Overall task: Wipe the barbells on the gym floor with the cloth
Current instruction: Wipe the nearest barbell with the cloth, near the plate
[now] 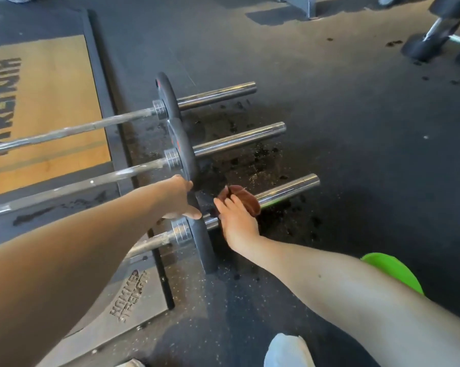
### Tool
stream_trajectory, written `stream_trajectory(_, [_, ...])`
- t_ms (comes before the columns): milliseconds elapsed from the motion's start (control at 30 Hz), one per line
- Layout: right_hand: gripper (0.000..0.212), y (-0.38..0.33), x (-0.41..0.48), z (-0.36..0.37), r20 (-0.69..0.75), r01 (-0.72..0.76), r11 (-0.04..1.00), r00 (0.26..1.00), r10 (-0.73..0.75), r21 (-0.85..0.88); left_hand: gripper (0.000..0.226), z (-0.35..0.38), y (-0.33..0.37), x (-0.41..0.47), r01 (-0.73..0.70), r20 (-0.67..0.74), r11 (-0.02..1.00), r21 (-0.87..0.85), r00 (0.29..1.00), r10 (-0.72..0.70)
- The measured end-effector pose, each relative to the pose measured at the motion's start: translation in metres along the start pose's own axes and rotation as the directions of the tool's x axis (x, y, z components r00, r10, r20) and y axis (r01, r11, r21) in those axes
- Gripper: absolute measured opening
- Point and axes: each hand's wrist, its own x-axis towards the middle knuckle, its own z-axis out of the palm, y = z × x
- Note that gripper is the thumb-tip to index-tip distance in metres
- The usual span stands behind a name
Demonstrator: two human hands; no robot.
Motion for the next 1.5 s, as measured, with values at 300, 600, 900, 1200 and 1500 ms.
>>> stream_trajectory(300, [0.045, 0.097, 0.017, -0.032, -0.116, 0.022, 0.994, 0.993, -0.01, 0.109, 0.098, -0.018, 0.009, 0.018, -0.017, 0.041, 0.992, 0.129, 0.999, 0.012])
stream_trajectory(600, [0.056, 0.069, 0.012, -0.029, -0.118, -0.217, 0.965, 0.965, 0.235, 0.15, 0.102, -0.016, -0.001, 0.014, -0.055, 0.012, 0.993, 0.102, 0.998, 0.054])
stream_trajectory(900, [0.03, 0.081, 0.0, -0.043, -0.027, 0.103, 0.949, 0.995, -0.1, 0.297, 0.099, -0.009, -0.004, 0.015, -0.06, -0.012, 0.998, 0.023, 0.998, 0.061])
stream_trajectory(1200, [0.034, 0.12, 0.023, -0.052, -0.208, -0.301, 0.943, 0.922, 0.325, 0.142, 0.105, 0.002, -0.01, 0.009, -0.083, -0.02, 0.996, 0.013, 0.996, 0.083])
stream_trajectory(1500, [0.048, 0.038, 0.001, -0.026, 0.033, 0.125, 0.957, 0.99, -0.138, 0.263, 0.105, 0.0, -0.011, 0.014, -0.077, -0.008, 0.997, 0.006, 0.997, 0.077])
